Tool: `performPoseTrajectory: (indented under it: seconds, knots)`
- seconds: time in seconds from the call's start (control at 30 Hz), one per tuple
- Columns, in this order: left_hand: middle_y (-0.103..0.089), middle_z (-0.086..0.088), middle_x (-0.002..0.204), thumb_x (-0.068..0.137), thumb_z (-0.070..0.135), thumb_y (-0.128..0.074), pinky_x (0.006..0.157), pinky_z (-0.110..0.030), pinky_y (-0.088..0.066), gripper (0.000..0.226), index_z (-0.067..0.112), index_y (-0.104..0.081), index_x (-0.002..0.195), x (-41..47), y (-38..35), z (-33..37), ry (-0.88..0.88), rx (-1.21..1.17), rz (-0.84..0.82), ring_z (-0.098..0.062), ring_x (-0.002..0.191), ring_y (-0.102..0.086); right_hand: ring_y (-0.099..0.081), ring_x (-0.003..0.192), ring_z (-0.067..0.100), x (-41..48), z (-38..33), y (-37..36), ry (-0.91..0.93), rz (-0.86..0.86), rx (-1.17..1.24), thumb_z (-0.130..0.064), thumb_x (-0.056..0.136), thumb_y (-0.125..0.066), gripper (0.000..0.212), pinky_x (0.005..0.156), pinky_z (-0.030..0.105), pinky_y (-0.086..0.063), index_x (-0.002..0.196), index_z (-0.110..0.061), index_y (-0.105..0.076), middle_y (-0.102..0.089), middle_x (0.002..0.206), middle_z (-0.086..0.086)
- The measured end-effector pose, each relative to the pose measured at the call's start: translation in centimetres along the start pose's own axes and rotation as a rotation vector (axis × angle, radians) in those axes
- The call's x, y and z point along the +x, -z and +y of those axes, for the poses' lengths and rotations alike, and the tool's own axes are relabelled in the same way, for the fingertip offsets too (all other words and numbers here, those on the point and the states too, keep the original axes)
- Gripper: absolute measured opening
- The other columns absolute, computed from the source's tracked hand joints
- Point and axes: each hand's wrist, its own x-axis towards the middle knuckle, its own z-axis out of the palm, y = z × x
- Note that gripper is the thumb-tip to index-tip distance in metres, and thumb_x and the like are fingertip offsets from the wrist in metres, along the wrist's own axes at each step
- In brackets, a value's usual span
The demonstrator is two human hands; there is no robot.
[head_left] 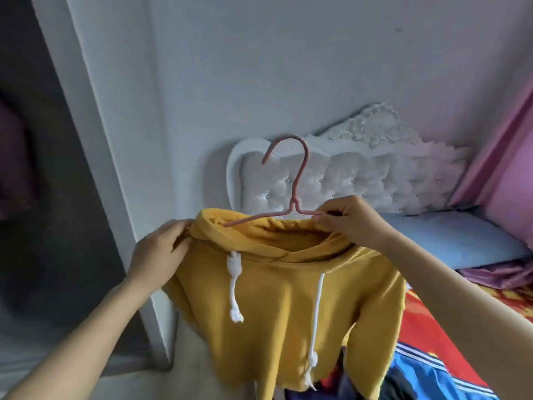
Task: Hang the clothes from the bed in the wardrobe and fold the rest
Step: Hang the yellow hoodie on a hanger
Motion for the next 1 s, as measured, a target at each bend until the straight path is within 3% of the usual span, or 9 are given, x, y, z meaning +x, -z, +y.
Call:
performPoseTrajectory:
  seconds: [0.13,0.23,0.33,0.43,0.53,0.67,0.77,1.0]
  knots:
    - [-0.067,-0.01,0.103,0.087,0.002,-0.06,0.075,-0.043,-0.05,0.024,0.008,-0.066,0.11,-0.4,5.6,-5.1,-0.013,0.042,0.076,-0.034,0.091,-0.063,-0.039,0.044,-0.001,3.4,-5.6,-4.7,0.055,-0.042,0.048,-0.012,0.088,-0.063,0.027,0.047,0.01,-0.029,0.061,-0.016,-0.061,-0.043,0.042,-0.017]
    - [-0.064,-0.012,0.105,0.088,0.004,-0.061,0.082,-0.041,-0.045,0.029,0.005,-0.063,0.116,-0.5,10.9,-10.7,0.012,0.092,0.129,-0.032,0.1,-0.058,-0.039,0.042,0.001,6.5,-11.1,-9.9,0.103,-0.042,0.064,-0.011,0.088,-0.063,0.034,0.045,0.01,-0.03,0.056,-0.022,-0.056,-0.042,0.039,-0.015]
    - [-0.058,-0.014,0.107,0.087,0.007,-0.062,0.085,-0.04,-0.041,0.035,0.005,-0.06,0.122,-0.8,16.9,-16.4,0.078,0.163,0.242,-0.03,0.102,-0.052,-0.04,0.04,0.001,9.7,-15.6,-14.7,0.092,-0.029,0.078,-0.012,0.087,-0.063,0.031,0.044,0.011,-0.032,0.057,-0.015,-0.058,-0.04,0.037,-0.013]
    - [-0.054,-0.008,0.097,0.085,0.003,-0.063,0.08,-0.038,-0.042,0.034,0.002,-0.06,0.119,-2.9,22.6,-21.7,0.144,0.185,0.329,-0.027,0.089,-0.051,-0.037,0.043,0.005,12.9,-19.9,-19.5,0.069,-0.041,0.083,-0.012,0.087,-0.064,0.023,0.044,0.013,-0.032,0.066,-0.003,-0.064,-0.044,0.048,-0.005]
    - [-0.049,-0.002,0.095,0.084,-0.001,-0.063,0.076,-0.034,-0.04,0.029,0.0,-0.062,0.114,-5.7,26.0,-25.5,0.23,0.192,0.389,-0.025,0.083,-0.053,-0.041,0.05,0.011,15.7,-23.0,-23.8,-0.075,-0.059,0.163,-0.014,0.086,-0.066,0.023,0.047,0.017,-0.034,0.066,-0.004,-0.063,-0.049,0.055,0.002]
    - [-0.046,-0.004,0.097,0.083,-0.005,-0.062,0.082,-0.045,-0.046,0.029,-0.001,-0.062,0.112,-8.8,29.1,-29.7,0.368,0.174,0.463,-0.032,0.084,-0.056,-0.039,0.046,0.014,18.8,-27.3,-29.7,-0.361,-0.149,0.314,-0.017,0.084,-0.069,0.026,0.04,0.021,-0.036,0.063,-0.005,-0.06,-0.048,0.056,0.006]
    - [-0.043,-0.001,0.091,0.083,-0.007,-0.062,0.081,-0.043,-0.044,0.033,0.001,-0.061,0.115,-9.9,30.6,-31.7,0.423,0.181,0.492,-0.022,0.074,-0.049,-0.039,0.045,0.012,20.8,-29.3,-33.0,-0.499,-0.215,0.468,-0.018,0.086,-0.067,0.026,0.04,0.02,-0.037,0.065,-0.004,-0.061,-0.048,0.054,0.006]
    - [-0.046,-0.014,0.108,0.088,0.001,-0.058,0.086,-0.033,-0.04,0.04,0.003,-0.052,0.127,-7.3,34.1,-36.8,0.506,0.286,0.492,-0.023,0.088,-0.053,-0.043,0.053,0.014,28.1,-36.2,-39.2,-0.47,-0.406,0.775,-0.002,0.091,-0.052,0.019,0.055,0.026,-0.042,0.075,-0.001,-0.061,-0.05,0.062,0.007]
